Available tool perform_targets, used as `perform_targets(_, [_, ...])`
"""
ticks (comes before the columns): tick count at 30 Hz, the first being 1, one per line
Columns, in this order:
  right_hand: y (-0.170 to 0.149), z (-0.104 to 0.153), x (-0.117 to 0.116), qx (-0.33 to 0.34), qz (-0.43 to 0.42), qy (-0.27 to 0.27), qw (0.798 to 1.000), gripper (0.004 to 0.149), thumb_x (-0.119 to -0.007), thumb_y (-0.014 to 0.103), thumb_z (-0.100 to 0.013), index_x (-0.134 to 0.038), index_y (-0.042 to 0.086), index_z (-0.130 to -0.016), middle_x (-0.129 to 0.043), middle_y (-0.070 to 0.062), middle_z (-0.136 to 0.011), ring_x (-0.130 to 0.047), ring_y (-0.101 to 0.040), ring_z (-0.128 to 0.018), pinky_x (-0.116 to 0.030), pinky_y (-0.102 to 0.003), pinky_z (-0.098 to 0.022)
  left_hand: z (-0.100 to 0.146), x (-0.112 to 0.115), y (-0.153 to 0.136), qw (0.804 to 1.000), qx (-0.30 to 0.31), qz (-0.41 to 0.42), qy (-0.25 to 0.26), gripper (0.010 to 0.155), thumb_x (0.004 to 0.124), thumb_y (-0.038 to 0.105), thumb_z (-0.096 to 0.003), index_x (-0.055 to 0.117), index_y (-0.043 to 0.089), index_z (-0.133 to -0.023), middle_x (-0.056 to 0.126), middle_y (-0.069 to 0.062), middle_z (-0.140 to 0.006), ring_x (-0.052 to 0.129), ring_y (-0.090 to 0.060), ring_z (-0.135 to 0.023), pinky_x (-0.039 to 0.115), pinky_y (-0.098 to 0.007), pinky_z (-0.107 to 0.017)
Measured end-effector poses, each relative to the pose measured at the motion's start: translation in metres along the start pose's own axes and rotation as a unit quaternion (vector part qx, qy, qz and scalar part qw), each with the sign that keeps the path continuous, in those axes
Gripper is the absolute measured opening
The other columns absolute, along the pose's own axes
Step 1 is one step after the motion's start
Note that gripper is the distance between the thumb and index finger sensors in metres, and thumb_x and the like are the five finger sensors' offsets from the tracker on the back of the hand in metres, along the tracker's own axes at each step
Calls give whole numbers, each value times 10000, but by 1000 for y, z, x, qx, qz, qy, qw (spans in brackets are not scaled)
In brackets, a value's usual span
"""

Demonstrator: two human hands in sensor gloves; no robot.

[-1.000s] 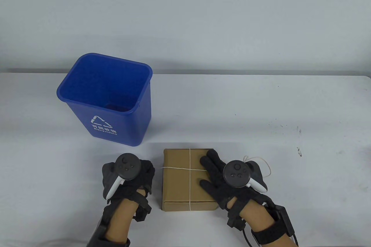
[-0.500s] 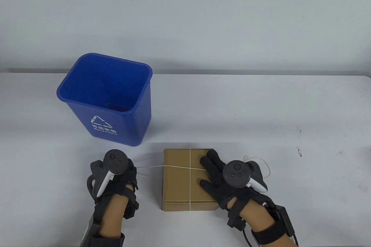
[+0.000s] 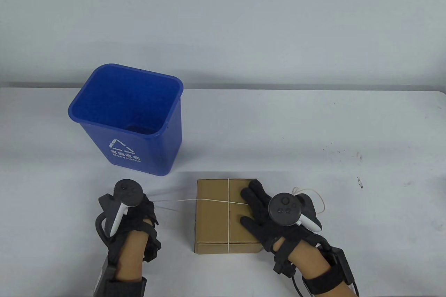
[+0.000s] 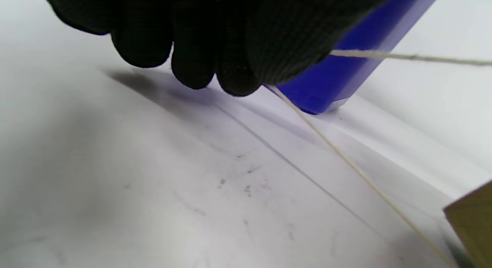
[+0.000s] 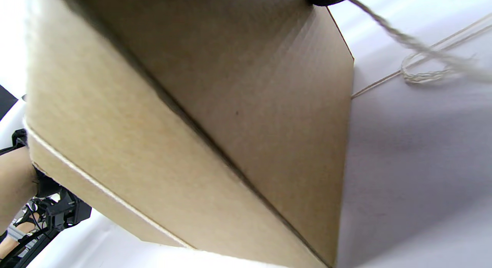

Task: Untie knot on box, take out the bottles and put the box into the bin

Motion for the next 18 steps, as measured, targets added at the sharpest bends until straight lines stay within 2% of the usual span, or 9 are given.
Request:
perform_targets(5, [0,0,0,0,0,0,1000,761,-528,545,-514,-149,198,-1076,69,-46,-1085,-320,-616,-979,-331,-738,-637,2,-7,-9,999,-32,-7,12,478,795,289,-502,788,63,-923,728,-181,-1008,663,-563,-945,545,-698,-679])
perform_targets(8, [0,0,0,0,-1,0,1000,761,-527,545,-514,-149,197,-1076,70,-48,-1085,-319,-616,-979,-332,-738,-637,4,-9,-5,1000,-12,9,15,511,782,275,-505,744,65,-969,684,-184,-1037,630,-563,-963,521,-702,-690])
perform_targets(12, [0,0,0,0,-1,-1,1000,760,-526,545,-515,-149,197,-1076,71,-47,-1085,-317,-615,-980,-332,-737,-637,9,-7,21,991,118,59,-4,556,775,271,-506,687,91,-1024,615,-173,-1082,554,-562,-1009,463,-727,-709])
perform_targets(14, [0,0,0,0,0,-1,1000,761,-527,545,-514,-150,197,-1076,70,-49,-1085,-317,-616,-979,-332,-737,-637,18,-4,41,974,198,110,-23,566,778,274,-507,677,96,-1035,594,-172,-1094,525,-563,-1023,449,-735,-712])
perform_targets(18, [0,0,0,0,0,-1,1000,761,-527,544,-514,-150,196,-1076,70,-50,-1085,-317,-616,-979,-332,-738,-636,37,0,68,946,289,140,-42,597,788,282,-508,649,103,-1060,561,-162,-1117,458,-551,-1058,408,-745,-723])
Point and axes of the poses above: the tracker on the back of each hand, its own y axis roughly to the thumb side, its own z axis roughly from the fingertips to the wrist, x = y × z, the point moved 3 cm from there along -z, roughly from the wrist to the fingertips
